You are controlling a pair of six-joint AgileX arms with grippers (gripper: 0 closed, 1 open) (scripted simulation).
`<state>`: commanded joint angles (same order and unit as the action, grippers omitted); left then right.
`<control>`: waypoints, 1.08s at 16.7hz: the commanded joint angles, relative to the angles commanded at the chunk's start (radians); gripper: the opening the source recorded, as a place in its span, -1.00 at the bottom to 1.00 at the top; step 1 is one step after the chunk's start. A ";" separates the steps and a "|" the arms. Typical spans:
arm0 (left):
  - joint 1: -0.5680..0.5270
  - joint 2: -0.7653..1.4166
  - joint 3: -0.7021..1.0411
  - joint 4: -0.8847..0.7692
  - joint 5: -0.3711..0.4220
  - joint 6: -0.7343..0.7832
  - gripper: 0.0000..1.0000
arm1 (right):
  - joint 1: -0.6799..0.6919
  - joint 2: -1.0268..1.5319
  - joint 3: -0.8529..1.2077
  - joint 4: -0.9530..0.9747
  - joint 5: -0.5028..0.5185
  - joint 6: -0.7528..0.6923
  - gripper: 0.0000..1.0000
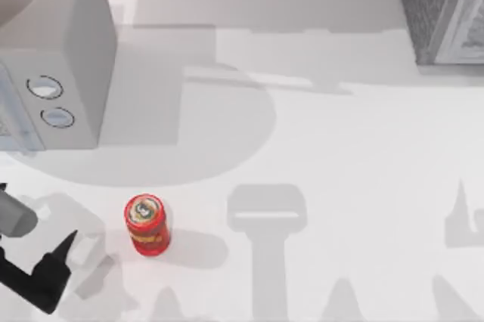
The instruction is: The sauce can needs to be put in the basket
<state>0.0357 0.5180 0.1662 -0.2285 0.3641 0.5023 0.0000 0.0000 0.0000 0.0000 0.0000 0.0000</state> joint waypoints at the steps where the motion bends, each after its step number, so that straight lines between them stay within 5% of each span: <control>1: 0.004 0.091 0.028 -0.042 0.067 0.090 1.00 | 0.000 0.000 0.000 0.000 0.000 0.000 1.00; 10: 0.057 1.034 0.295 -0.424 0.645 1.046 1.00 | 0.000 0.000 0.000 0.000 0.000 0.000 1.00; 18: 0.144 1.535 0.555 -0.657 0.965 1.637 1.00 | 0.000 0.000 0.000 0.000 0.000 0.000 1.00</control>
<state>0.1800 2.0534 0.7213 -0.8857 1.3293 2.1389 0.0000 0.0000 0.0000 0.0000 0.0000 0.0000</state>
